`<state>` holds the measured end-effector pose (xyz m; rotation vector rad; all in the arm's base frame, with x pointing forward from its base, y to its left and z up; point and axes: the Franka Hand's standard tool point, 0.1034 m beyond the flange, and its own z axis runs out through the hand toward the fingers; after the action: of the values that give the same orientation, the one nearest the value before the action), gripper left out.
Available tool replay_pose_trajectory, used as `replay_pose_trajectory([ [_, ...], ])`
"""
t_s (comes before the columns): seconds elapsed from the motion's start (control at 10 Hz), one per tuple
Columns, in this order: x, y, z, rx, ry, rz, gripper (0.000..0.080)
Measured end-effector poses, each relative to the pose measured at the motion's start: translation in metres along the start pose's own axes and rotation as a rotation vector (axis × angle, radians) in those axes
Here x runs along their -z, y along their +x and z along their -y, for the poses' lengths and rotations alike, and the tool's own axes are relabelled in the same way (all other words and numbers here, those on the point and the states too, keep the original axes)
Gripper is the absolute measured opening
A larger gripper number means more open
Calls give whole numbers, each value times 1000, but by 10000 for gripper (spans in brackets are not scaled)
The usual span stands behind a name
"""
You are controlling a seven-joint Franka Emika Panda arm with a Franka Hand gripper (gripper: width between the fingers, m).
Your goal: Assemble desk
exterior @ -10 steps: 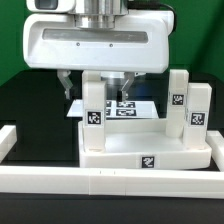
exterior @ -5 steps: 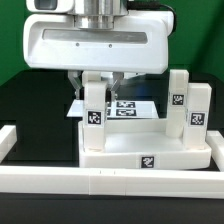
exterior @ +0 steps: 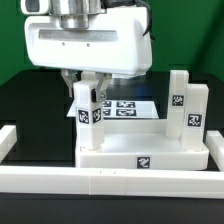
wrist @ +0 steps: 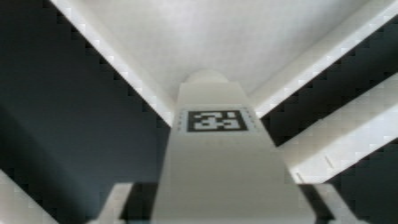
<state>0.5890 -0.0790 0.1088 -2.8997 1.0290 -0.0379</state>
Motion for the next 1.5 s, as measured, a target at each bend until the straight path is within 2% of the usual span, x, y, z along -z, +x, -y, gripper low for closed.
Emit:
replay_pose_trajectory([
  [0.5, -1, 1, 3, -390, 4, -13, 289],
  [0.7, -1, 1, 2, -573, 13, 2, 289],
  [0.9, -1, 1, 3, -651, 14, 2, 290],
  [1.0, -1, 1, 3, -652, 14, 2, 366],
  [1.1, -1, 1, 3, -629, 10, 1, 366],
  [1.2, -3, 0, 3, -582, 5, 0, 500],
  [1.3, -4, -1, 4, -549, 2, 1, 500],
  [1.4, -5, -2, 4, -447, -2, -1, 619],
  [1.5, -4, -2, 5, -343, -10, -5, 643],
])
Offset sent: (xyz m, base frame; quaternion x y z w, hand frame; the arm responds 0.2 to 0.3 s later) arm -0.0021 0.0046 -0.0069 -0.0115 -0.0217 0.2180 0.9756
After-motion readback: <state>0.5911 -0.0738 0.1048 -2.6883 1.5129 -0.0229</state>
